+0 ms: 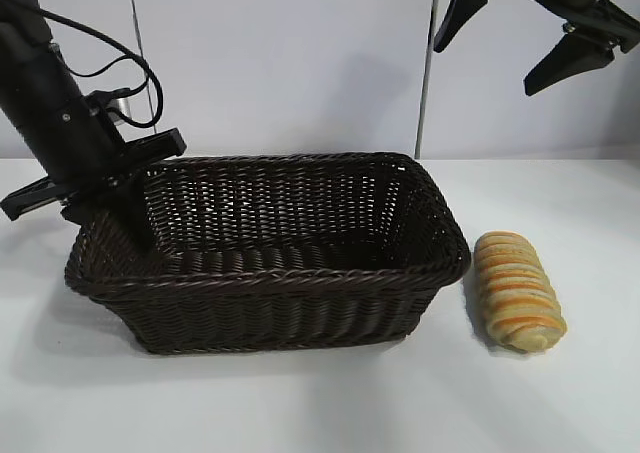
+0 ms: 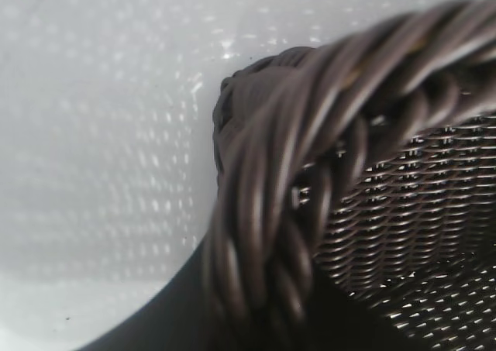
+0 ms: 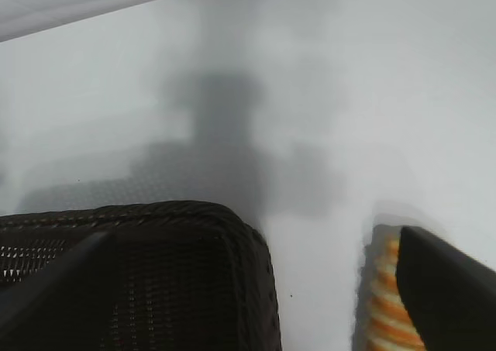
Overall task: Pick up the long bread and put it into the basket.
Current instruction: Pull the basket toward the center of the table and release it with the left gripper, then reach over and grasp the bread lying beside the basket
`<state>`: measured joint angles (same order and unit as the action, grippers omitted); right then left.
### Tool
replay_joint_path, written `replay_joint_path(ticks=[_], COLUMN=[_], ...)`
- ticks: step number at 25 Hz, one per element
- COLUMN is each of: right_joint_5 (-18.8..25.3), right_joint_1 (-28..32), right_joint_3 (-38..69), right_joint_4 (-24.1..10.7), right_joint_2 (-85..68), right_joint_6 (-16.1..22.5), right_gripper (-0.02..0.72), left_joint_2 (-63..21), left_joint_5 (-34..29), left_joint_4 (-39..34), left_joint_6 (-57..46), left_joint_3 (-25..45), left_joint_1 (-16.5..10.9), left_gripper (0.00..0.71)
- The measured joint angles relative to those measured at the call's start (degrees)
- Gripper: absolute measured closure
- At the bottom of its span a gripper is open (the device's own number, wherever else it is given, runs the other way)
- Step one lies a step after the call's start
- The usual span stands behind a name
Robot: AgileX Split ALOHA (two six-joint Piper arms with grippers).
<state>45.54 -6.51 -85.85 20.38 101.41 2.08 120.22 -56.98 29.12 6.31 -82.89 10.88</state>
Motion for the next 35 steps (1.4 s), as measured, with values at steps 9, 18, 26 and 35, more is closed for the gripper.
replay_joint_path(ticks=[9,18,26,35], right_joint_5=[0.5,1.6,1.6,1.6], right_joint_1=[0.0,0.0,0.0,0.0], right_joint_3=[0.0,0.0,0.0,0.0], right_joint_4=[0.0,0.0,0.0,0.3], right_joint_2=[0.0,0.0,0.0,0.0], right_joint_6=[0.0,0.0,0.0,0.0], right_gripper=[0.008,0.008,0.008,0.008], left_joint_2=[-6.6,-17.6,-18.4,-18.4], left_joint_5=[-0.8,-5.0,-6.0,-6.0], left_joint_4=[-2.6,-10.4,-10.9,-11.0], left_joint_6=[-2.3,-8.3,-11.8,-12.8], left_joint_3=[-0.2,-0.2,-0.2,-0.2], left_joint_1=[-1.4,-5.0,-5.3,-5.3], left_gripper=[0.055,0.049,0.049,0.049])
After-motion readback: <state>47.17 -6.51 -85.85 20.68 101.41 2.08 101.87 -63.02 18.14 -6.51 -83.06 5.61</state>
